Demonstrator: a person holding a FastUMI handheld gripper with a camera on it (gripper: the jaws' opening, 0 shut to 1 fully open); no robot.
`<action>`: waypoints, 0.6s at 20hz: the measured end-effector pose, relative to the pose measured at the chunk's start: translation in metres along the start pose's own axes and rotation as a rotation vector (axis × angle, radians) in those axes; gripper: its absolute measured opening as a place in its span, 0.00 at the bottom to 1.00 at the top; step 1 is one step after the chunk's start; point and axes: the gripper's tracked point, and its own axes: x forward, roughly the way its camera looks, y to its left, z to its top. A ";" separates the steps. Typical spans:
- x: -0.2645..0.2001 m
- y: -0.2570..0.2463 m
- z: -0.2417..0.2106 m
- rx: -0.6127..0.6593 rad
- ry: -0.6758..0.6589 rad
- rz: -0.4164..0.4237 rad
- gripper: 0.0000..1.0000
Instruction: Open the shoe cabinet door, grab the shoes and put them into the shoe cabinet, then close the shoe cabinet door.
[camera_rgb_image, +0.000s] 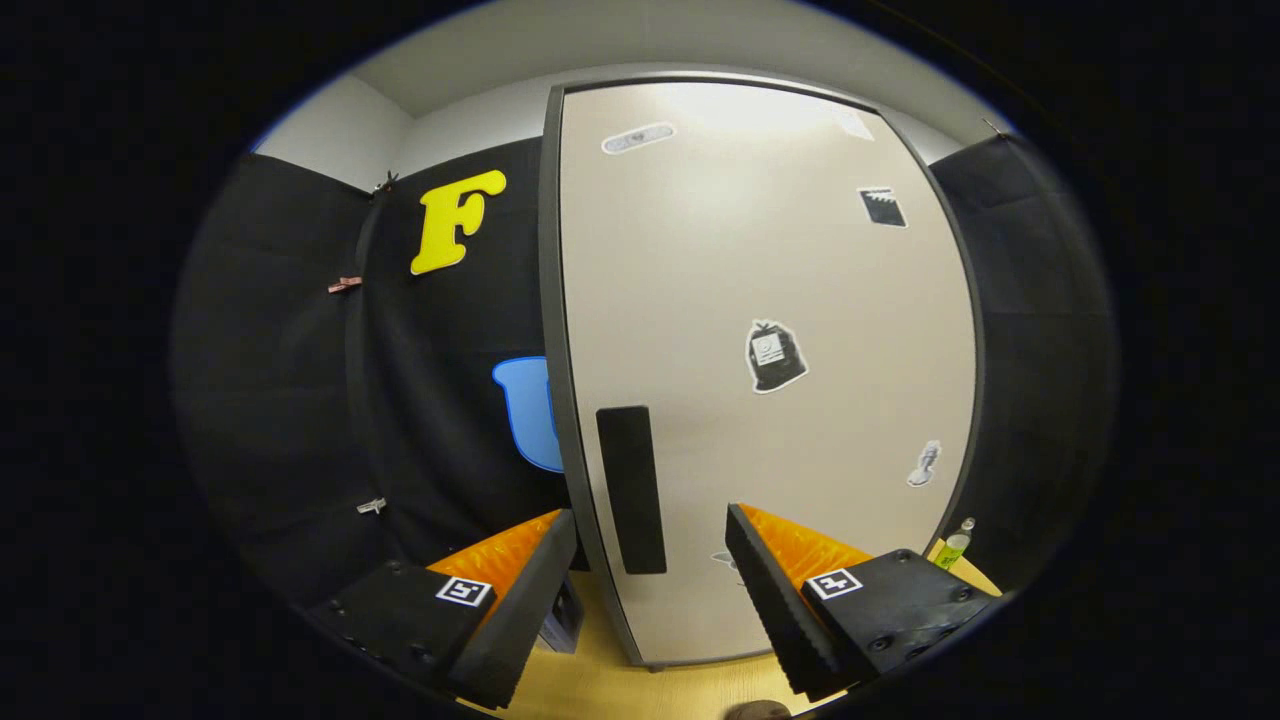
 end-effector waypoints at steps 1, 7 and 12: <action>0.010 0.000 -0.004 0.000 0.007 -0.003 0.98; 0.048 -0.004 -0.009 0.000 0.007 -0.030 0.88; 0.049 -0.008 -0.007 -0.017 -0.008 -0.064 0.75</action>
